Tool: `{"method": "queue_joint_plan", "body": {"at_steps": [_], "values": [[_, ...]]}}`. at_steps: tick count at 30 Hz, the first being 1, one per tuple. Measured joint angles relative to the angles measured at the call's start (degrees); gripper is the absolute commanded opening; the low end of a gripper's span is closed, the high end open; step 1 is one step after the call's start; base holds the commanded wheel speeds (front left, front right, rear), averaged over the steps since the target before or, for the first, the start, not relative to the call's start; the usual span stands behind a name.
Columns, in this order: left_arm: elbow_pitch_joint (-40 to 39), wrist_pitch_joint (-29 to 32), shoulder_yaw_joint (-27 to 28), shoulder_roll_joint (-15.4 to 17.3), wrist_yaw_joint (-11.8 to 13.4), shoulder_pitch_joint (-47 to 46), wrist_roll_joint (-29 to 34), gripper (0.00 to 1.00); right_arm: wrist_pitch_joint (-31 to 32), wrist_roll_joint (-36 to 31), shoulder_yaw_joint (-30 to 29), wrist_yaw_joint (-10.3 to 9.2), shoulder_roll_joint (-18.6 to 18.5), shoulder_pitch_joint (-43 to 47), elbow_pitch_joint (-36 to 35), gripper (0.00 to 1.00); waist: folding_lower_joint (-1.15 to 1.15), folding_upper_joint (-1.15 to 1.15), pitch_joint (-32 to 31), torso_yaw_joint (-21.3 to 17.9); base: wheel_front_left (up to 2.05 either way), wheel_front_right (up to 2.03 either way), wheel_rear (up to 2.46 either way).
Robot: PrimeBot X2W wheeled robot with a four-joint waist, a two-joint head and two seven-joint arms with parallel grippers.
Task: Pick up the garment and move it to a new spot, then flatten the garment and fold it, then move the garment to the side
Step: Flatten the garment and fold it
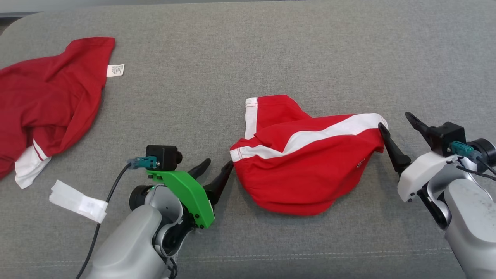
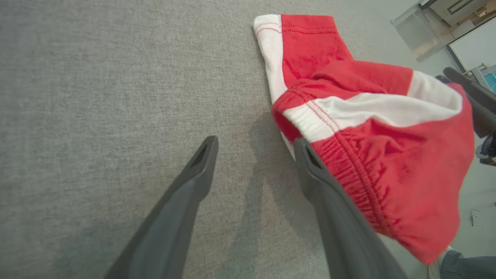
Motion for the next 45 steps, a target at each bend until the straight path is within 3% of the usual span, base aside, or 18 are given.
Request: {"method": "queue_joint_plan", "body": {"at_steps": [7, 14, 19, 25, 31, 45], "values": [[-1.29, 5.16, 0.48, -2.64, -0.96, -1.37, -5.24, 1.00, -0.07, 1.10, 2.47, 0.00, -1.78, -1.99, 2.77, 1.00, 0.00, 0.00, 0.48, 0.99, 0.00, 0.00, 0.00], [-2.11, 7.34, 2.98, -2.43, -0.74, -4.00, -7.95, 1.00, -0.58, 2.60, 6.03, 0.00, -1.87, -3.84, 4.88, 1.00, 0.00, 0.00, 0.64, 1.52, 0.00, 0.00, 0.00], [-1.26, 9.46, 3.91, 0.22, 1.22, -5.17, -7.15, 1.00, -1.09, 3.59, 7.82, 0.00, -2.13, -4.31, 6.44, 1.00, 0.00, 0.00, 0.55, 1.69, 0.00, 0.00, 0.00], [-1.89, 12.29, 4.34, -3.32, 2.16, -5.17, -11.68, 1.00, -1.59, 4.23, 8.71, 0.00, -3.18, -4.90, 7.91, 1.00, 0.00, 0.00, 0.37, 2.05, 0.00, 0.00, 0.00], [-0.31, 14.89, 3.85, -3.27, 4.89, -5.17, -11.70, 1.00, -1.78, 5.66, 10.49, 0.00, -3.46, -6.24, 8.72, 1.00, 0.00, 0.00, 0.45, 2.36, 0.00, 0.00, 0.00], [-1.51, 18.12, 3.48, -4.19, 6.66, -5.16, -14.89, 1.00, -2.18, 7.11, 12.48, 0.00, -4.42, -7.86, 10.16, 1.00, 0.00, 0.00, 0.93, 2.22, 0.00, 0.00, 0.00]]}}
